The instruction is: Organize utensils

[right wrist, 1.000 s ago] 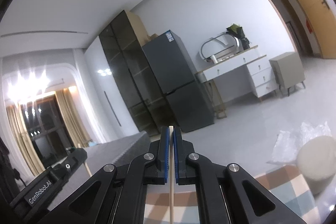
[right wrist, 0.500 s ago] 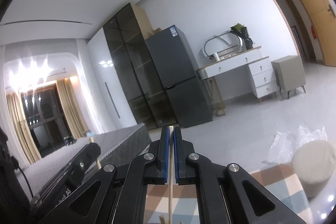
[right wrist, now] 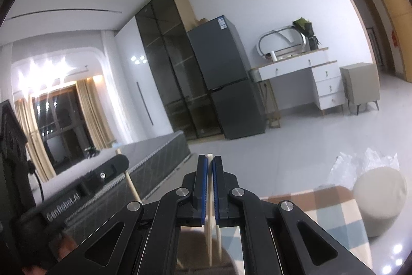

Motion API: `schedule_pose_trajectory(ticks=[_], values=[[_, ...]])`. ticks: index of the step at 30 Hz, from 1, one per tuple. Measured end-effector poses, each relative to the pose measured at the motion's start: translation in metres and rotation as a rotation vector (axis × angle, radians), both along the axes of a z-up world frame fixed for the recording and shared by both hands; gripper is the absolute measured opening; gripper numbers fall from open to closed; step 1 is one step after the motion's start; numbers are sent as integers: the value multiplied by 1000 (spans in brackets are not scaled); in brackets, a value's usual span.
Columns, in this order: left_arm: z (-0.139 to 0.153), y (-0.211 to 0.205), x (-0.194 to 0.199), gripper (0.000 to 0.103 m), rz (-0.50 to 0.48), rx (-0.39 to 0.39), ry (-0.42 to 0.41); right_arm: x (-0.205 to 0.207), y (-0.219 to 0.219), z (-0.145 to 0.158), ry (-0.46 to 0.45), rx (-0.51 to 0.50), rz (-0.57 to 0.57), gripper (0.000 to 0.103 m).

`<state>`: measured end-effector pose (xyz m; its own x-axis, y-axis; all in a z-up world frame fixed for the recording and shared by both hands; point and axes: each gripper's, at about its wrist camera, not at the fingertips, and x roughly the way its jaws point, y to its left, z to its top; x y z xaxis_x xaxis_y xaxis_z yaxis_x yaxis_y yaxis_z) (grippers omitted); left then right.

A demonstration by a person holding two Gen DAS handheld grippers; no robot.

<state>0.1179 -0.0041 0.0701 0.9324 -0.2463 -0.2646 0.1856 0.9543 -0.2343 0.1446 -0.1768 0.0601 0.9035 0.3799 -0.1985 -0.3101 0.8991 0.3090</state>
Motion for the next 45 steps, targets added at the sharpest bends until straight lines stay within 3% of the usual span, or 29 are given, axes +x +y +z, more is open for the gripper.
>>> schedule_pose_trajectory(ticks=[10,15,17,19,22,25,28,29,32,33,37,45], values=[[0,-4,-11,2,-70,11,99,-10,1,-5,79,-42,60,6],[2,-9,-12,4,-155,19,194,-15,-3,-5,137,-39,90,10],[7,-12,-15,10,-142,37,225,-20,-6,-6,168,-52,80,15],[11,-11,-21,33,-131,39,233,-29,-11,-5,174,-38,67,16],[23,-6,-40,50,-97,17,214,-45,-23,-3,168,-26,47,30],[32,-2,-55,53,-67,5,233,-62,-30,2,166,-28,41,35],[42,-4,-75,65,-11,14,264,-80,-35,10,156,-29,45,44],[44,-4,-79,65,-6,11,271,-87,-36,13,149,-26,52,46],[50,-5,-100,70,-2,-11,274,-105,-37,22,128,-23,71,60],[51,-6,-105,75,6,-10,275,-110,-37,25,119,-24,77,65],[57,-7,-125,84,32,-24,265,-134,-35,33,82,-34,115,76],[39,-11,-152,98,93,36,233,-169,-35,25,74,-21,108,97]])
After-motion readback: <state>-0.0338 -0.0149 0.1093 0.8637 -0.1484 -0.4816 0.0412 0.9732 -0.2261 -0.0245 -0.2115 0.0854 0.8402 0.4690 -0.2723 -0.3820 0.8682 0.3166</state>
